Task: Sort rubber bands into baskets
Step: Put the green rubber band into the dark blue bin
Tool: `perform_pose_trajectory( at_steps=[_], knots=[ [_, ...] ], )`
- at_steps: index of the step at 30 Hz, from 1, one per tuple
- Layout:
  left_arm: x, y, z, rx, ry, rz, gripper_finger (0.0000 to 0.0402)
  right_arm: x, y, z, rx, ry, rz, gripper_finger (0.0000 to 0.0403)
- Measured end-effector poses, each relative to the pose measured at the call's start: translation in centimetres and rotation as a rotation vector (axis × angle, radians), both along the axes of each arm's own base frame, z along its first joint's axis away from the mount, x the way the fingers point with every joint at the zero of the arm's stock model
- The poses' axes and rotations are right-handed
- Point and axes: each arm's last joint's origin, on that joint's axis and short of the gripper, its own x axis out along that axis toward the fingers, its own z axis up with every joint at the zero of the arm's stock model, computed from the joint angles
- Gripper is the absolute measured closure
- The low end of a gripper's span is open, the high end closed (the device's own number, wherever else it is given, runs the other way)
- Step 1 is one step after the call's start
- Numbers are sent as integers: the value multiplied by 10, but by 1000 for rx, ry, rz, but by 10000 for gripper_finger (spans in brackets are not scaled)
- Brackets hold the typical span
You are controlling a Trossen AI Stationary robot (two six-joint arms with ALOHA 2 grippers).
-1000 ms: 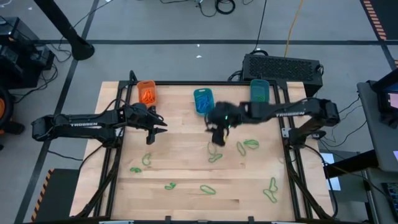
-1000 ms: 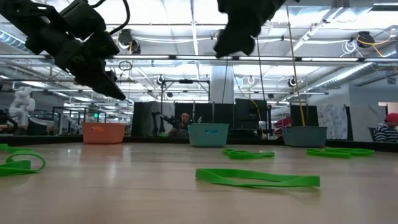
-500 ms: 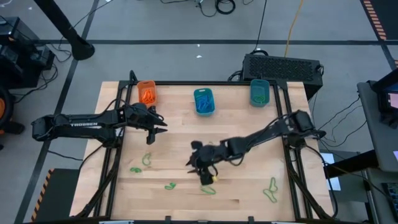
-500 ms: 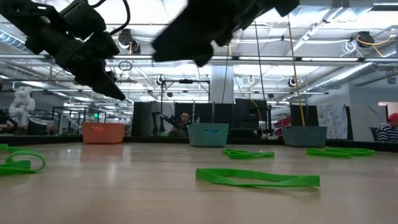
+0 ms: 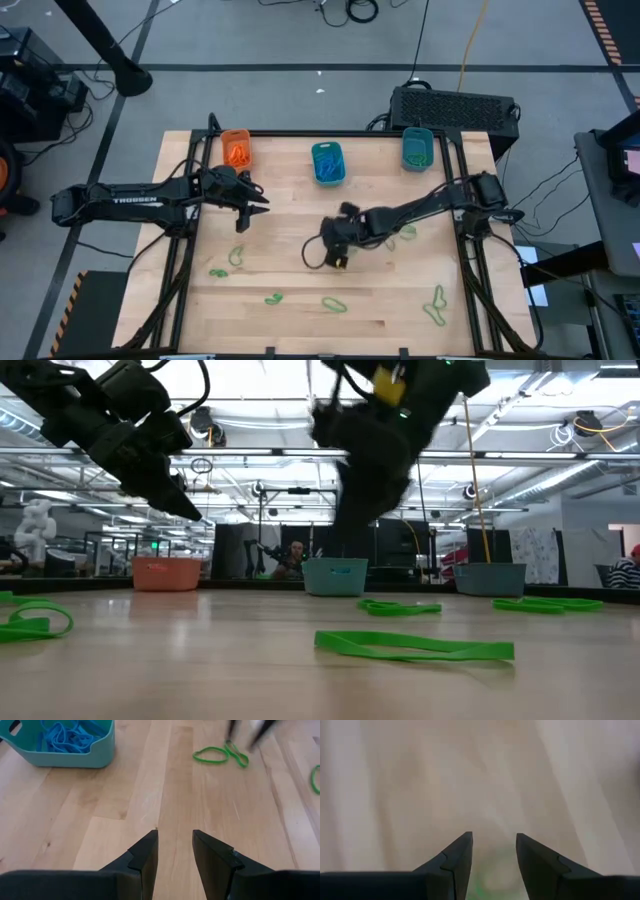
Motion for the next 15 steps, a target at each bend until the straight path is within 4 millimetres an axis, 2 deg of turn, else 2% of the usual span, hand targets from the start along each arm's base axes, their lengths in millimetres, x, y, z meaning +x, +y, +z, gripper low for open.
perform_pose_trajectory(
  at_steps=[4,10,15],
  knots=[
    [0,0,0,0,0,0,274,-16,-13,-3,48,151,-160,259],
    [0,0,1,3,-8,0,274,-16,-14,-15,39,211,-174,259],
    [0,0,1,2,-8,1,274,-17,-21,-23,41,196,-194,259]
  ],
)
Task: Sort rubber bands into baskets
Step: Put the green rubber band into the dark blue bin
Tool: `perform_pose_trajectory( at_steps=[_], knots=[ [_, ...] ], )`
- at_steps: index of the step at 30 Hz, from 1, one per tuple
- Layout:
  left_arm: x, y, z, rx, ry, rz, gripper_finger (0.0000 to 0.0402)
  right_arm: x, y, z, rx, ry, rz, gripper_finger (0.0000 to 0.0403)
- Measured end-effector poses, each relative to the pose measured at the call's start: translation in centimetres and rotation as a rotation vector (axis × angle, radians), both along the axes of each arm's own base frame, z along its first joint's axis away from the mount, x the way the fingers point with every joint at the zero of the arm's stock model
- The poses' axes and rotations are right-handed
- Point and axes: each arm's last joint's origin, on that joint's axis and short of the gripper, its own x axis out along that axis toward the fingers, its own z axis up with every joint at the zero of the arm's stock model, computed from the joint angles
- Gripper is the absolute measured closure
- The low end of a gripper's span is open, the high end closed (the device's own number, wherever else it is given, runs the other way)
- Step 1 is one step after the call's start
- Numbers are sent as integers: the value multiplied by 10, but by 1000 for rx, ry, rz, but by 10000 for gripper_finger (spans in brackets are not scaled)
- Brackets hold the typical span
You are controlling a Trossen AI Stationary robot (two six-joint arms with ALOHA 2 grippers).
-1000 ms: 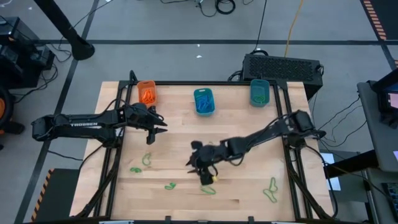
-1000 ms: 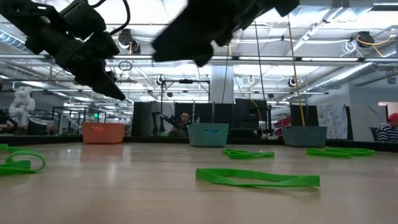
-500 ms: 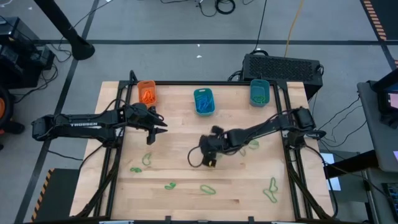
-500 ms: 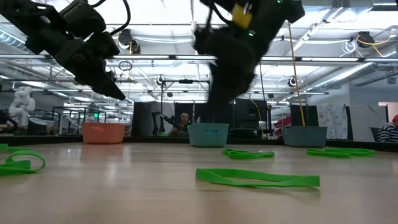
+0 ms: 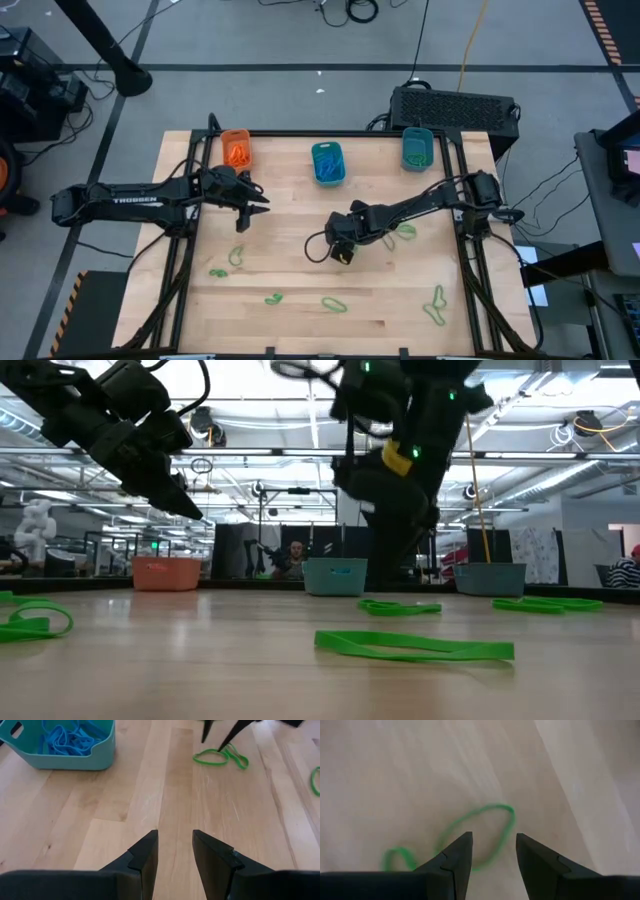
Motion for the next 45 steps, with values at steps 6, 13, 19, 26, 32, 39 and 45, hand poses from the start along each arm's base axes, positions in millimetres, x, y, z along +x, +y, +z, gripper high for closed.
perform_pose_trajectory(
  at_steps=[6,13,19,26,32,39,45],
  knots=[
    [0,0,0,0,1,0,274,-11,-11,-20,15,27,-28,259],
    [0,0,0,0,1,0,274,-13,-14,-29,53,-26,-32,276],
    [0,0,0,0,0,0,274,-14,-14,-30,66,-19,-44,341],
    [0,0,0,0,0,0,274,-17,-15,-21,56,-24,-22,397],
    [0,0,0,0,2,1,274,-27,-27,13,11,-78,-26,402],
    [0,0,0,-1,2,1,274,-56,-52,59,-86,-87,-106,402],
    [0,0,0,-1,2,1,274,-93,-82,94,-177,-64,-236,403]
  ],
)
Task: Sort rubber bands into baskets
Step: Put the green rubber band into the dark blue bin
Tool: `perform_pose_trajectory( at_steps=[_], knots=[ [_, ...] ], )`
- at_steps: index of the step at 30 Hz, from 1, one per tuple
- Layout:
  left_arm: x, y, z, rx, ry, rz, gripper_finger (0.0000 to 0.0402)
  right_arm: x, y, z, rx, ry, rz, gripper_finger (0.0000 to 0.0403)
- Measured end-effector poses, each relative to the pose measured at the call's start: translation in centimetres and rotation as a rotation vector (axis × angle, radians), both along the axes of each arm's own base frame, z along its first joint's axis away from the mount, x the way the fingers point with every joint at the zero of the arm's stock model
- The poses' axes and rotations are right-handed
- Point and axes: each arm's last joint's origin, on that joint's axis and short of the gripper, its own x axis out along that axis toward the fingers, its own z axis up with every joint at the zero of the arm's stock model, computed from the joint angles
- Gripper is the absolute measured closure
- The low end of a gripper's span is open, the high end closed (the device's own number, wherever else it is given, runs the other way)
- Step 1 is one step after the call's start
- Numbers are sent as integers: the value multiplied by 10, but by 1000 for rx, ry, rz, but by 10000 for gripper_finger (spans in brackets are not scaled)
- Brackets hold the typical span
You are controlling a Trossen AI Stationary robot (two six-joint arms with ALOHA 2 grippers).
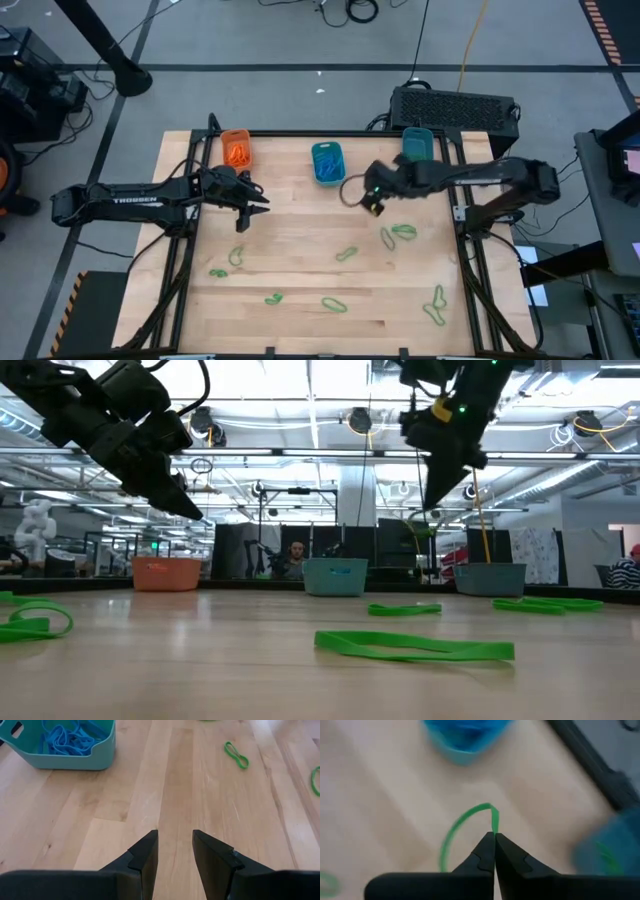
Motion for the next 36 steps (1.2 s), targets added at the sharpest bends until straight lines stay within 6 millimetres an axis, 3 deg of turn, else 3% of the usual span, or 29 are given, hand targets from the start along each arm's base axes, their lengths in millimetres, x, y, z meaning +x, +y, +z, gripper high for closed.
perform_pose_trajectory(
  at_steps=[8,16,26,36],
  knots=[
    [0,0,0,-3,0,1,274,-43,-47,21,-74,95,-172,403],
    [0,0,0,-2,-1,0,274,-73,-106,22,-94,165,-314,402],
    [1,0,1,4,-18,-3,274,-99,-165,-4,28,219,-472,402],
    [1,0,1,5,-17,-3,274,-101,-186,-33,116,300,-526,402]
  ],
)
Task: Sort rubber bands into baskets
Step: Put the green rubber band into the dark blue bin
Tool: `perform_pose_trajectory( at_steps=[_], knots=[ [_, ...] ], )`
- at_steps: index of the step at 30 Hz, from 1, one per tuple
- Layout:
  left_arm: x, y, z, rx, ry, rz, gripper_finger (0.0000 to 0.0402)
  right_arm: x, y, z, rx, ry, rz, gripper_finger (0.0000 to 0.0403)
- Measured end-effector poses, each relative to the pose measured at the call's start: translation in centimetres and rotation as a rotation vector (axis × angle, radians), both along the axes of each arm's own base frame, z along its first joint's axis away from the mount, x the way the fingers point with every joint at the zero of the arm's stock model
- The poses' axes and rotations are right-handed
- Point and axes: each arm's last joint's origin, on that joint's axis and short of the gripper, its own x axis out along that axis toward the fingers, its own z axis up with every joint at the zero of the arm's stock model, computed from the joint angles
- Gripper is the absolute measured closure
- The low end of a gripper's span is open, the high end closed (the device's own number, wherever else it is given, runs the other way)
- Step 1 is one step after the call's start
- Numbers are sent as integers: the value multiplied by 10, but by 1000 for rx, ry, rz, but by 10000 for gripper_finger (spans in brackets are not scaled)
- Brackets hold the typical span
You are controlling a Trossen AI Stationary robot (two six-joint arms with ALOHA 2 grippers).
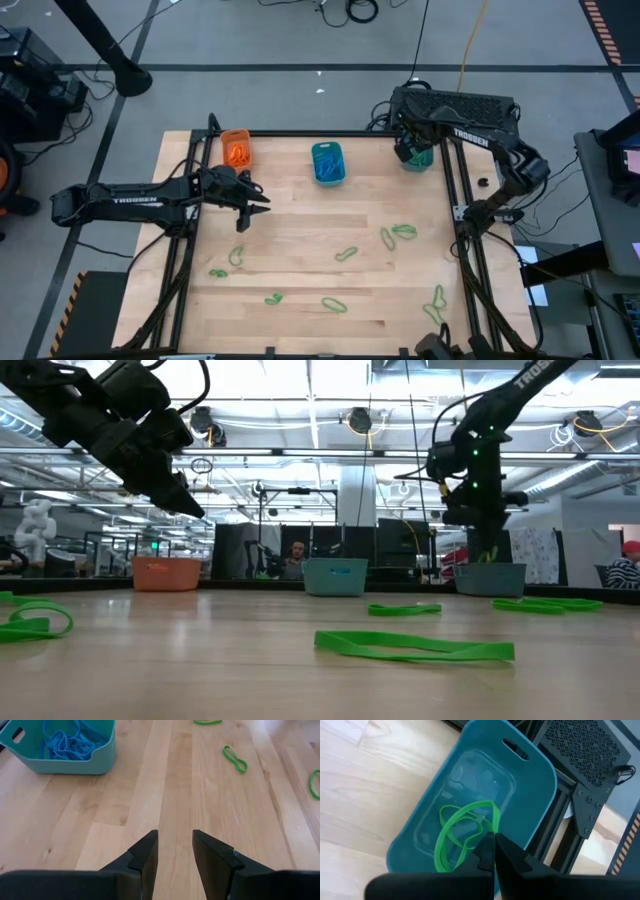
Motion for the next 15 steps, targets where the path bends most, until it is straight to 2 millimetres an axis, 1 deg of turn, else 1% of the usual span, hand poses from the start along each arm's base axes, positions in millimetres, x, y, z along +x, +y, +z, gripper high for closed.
perform_pose_trajectory(
  at_steps=[3,6,9,12,15],
  knots=[
    [1,0,1,4,-14,0,274,-1,-1,-1,5,0,-7,402],
    [6,2,9,34,-106,-2,274,-1,-1,-1,5,2,-7,393],
    [10,2,17,58,-195,-7,274,-1,-1,-1,6,6,-7,375],
    [13,-2,20,74,-235,-20,274,-2,-1,-1,7,6,-6,353],
    [15,-5,22,114,-252,3,274,-2,-1,-1,7,7,-5,331]
  ],
)
